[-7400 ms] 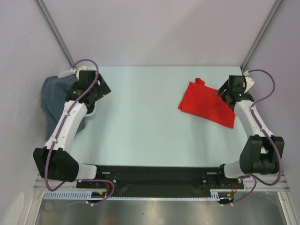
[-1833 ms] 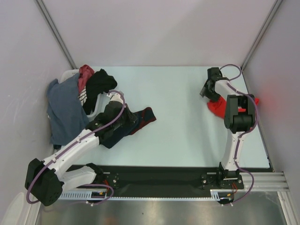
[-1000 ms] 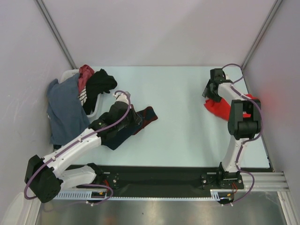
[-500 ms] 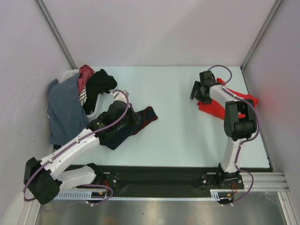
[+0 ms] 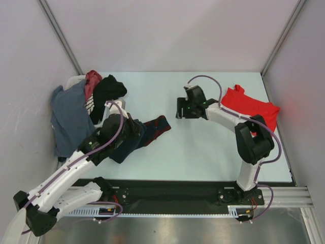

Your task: Fold and stack the tank tops

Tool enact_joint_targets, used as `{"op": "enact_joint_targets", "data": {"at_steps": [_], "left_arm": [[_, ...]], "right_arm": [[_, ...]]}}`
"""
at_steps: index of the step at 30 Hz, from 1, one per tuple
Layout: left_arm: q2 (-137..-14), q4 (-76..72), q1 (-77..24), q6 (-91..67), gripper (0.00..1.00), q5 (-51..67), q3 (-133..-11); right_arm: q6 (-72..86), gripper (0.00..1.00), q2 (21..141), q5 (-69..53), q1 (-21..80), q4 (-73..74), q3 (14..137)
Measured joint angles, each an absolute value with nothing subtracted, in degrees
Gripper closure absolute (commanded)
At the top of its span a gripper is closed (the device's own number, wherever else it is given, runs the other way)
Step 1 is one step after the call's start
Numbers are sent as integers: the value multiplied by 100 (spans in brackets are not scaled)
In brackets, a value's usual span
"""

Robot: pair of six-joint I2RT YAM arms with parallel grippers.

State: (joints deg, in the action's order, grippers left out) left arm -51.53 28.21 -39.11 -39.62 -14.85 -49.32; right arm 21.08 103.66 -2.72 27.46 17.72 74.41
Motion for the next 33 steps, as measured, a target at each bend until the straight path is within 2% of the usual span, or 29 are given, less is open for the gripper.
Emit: {"op": "enact_joint_targets", "data": {"at_steps": [3, 7, 10, 13, 14, 16, 17, 18, 22, 33], "left_arm": [[-4816, 2961, -3909, -4042, 100, -1708, -4851], [-4722, 3225, -3909, -4156, 100, -2001, -4731], [-4733, 3457, -3881, -4222, 100, -2161, -4628], [-4703, 3616, -3837, -4268, 100, -2246, -4563], [-4678, 3651, -3817, -4270, 100, -2257, -4543], [-4602, 3697, -3787, -4270, 100, -2276, -4521], [-4556, 3723, -3776, -4265, 100, -2285, -4517], [-4512, 3736, -3769, -4263, 100, -2292, -4517], [-4423, 3741, -3767, -4222, 100, -2292, -4517], [-4425, 3225, -3752, -4136, 100, -1859, -4163]], "right_arm": [[2093, 31, 10746, -281, 3199, 1780, 7605], [2097, 36, 11257, -58, 3653, 1946, 8020], [2128, 48, 11614, 152, 3911, 2038, 8368], [2165, 52, 11885, 370, 4112, 2231, 8663], [2180, 62, 11946, 440, 4169, 2263, 8707], [2206, 74, 11977, 574, 4252, 2370, 8707], [2222, 92, 11977, 646, 4285, 2414, 8694], [2211, 100, 11966, 703, 4307, 2401, 8648], [2381, 100, 11625, 838, 4294, 2049, 8014], [2832, 100, 9275, 1181, 3765, 2051, 5225]]}}
